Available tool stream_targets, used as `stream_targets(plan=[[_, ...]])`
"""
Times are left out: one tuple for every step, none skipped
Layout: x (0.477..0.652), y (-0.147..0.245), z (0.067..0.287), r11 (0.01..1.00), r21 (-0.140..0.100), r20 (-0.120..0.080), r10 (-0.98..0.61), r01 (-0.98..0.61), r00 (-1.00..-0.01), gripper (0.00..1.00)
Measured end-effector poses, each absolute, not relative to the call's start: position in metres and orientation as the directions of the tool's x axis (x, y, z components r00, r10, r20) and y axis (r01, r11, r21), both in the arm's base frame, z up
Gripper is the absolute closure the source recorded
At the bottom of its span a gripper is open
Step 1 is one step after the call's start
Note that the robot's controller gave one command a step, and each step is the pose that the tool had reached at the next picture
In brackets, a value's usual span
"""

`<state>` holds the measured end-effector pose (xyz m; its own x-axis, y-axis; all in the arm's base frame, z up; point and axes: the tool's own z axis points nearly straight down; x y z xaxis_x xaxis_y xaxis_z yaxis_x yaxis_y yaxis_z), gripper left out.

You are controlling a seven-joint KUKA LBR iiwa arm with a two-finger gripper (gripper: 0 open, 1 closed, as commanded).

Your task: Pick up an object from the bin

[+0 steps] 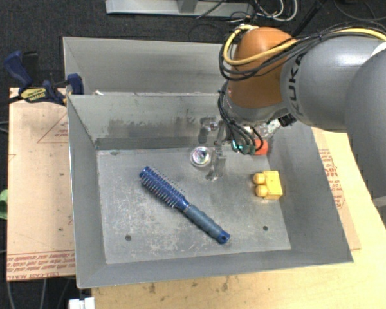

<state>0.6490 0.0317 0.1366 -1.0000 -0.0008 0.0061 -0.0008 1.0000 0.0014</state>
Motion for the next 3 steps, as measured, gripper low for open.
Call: stream_targets(plan=[[0.617,0.025,0.143,0.924,0.001,-0.001,-0.382,-0.382,-0.924,0.0],[0.515,0.048,0.148,0.95,0.003,0.005,-0.313,-0.313,-0.95,0.0],[0.518,0.045,0.076,0.963,0.003,0.006,-0.269,-0.269,-0.963,0.0]])
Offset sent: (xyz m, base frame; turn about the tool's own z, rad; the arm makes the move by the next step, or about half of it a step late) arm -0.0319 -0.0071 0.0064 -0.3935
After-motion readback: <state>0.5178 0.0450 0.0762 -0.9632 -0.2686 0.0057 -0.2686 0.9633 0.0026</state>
